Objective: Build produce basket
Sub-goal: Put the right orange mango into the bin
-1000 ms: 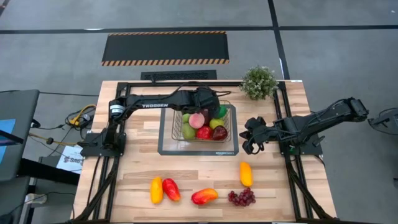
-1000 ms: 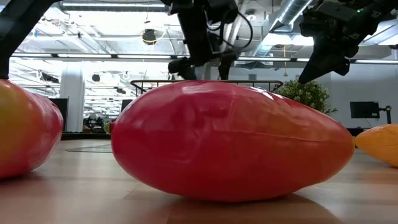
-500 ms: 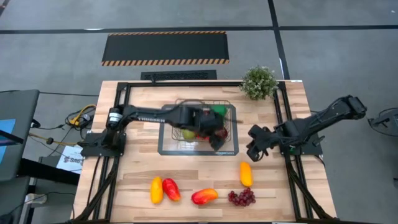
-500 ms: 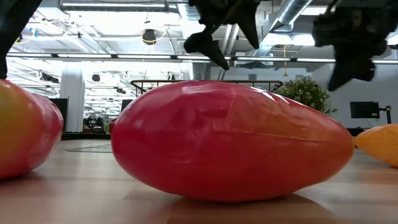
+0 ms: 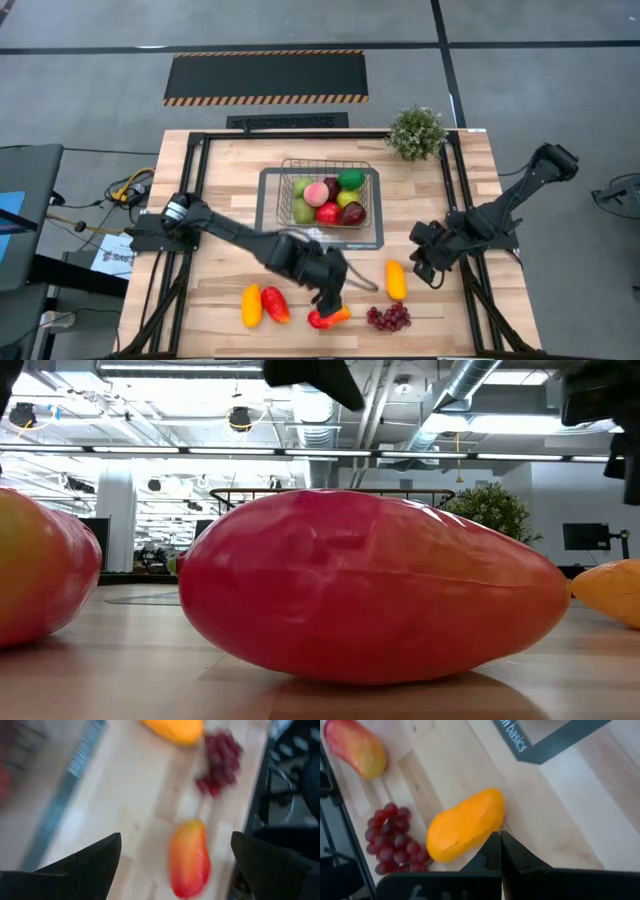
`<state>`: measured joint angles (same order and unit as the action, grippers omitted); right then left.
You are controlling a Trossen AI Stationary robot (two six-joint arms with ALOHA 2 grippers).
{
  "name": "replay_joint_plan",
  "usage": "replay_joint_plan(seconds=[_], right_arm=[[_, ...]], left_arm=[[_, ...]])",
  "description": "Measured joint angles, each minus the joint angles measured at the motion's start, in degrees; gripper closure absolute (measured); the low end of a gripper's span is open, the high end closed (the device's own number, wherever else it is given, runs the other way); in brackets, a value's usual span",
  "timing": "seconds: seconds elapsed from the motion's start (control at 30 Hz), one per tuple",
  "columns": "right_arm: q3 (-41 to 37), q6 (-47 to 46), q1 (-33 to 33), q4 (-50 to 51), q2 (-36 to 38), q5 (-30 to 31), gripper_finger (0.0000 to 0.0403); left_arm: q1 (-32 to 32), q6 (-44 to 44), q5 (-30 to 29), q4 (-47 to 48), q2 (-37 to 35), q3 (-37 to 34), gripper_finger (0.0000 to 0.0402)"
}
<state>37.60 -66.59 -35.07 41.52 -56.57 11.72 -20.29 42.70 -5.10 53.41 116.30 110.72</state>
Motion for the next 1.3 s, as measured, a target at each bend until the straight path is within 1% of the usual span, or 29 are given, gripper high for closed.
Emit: replay_joint_plan(seconds=[0.1, 0.27, 0.43, 0.53, 0.63, 0.93, 1.07, 1.3], right_arm=[[0.0, 0.0, -1.7, 0.0, 0.0, 0.2, 0.0396], [0.0, 0.0, -3.3, 0.0, 0.0, 1.9, 0.0396], [0.0, 0.0, -3.6, 0.0, 0.0, 2.7, 0.0396], [0.0, 0.1, -3.6, 0.0, 0.0, 2.7, 0.0396], [0.0, 0.4, -3.6, 0.0, 0.0, 2.8, 0.0396], [0.0, 0.6, -3.6, 0.1, 0.0, 3.4, 0.0396], [0.0, 0.6, -3.6, 0.1, 0.0, 3.4, 0.0396], [0.0, 0.6, -3.6, 0.1, 0.0, 3.4, 0.0396]], left_arm=[[-3.0, 1.8, -1.2, -0.4, 0.1, -0.7, 0.0041], [-6.1, 5.7, -2.5, -3.6, 0.1, -3.6, 0.0041], [-7.5, 9.0, -4.6, -7.5, 0.1, -7.2, 0.0041], [-7.7, 11.0, -4.7, -11.2, 0.1, -9.0, 0.0041], [-8.3, 11.1, -5.0, -15.2, 0.1, -10.8, 0.0041], [-9.3, 10.0, -7.4, -17.3, 0.1, -14.2, 0.0041], [-9.3, 10.0, -7.6, -21.4, 0.1, -16.8, 0.0041], [-9.4, 9.1, -9.7, -23.9, 0.1, -19.6, 0.0041]])
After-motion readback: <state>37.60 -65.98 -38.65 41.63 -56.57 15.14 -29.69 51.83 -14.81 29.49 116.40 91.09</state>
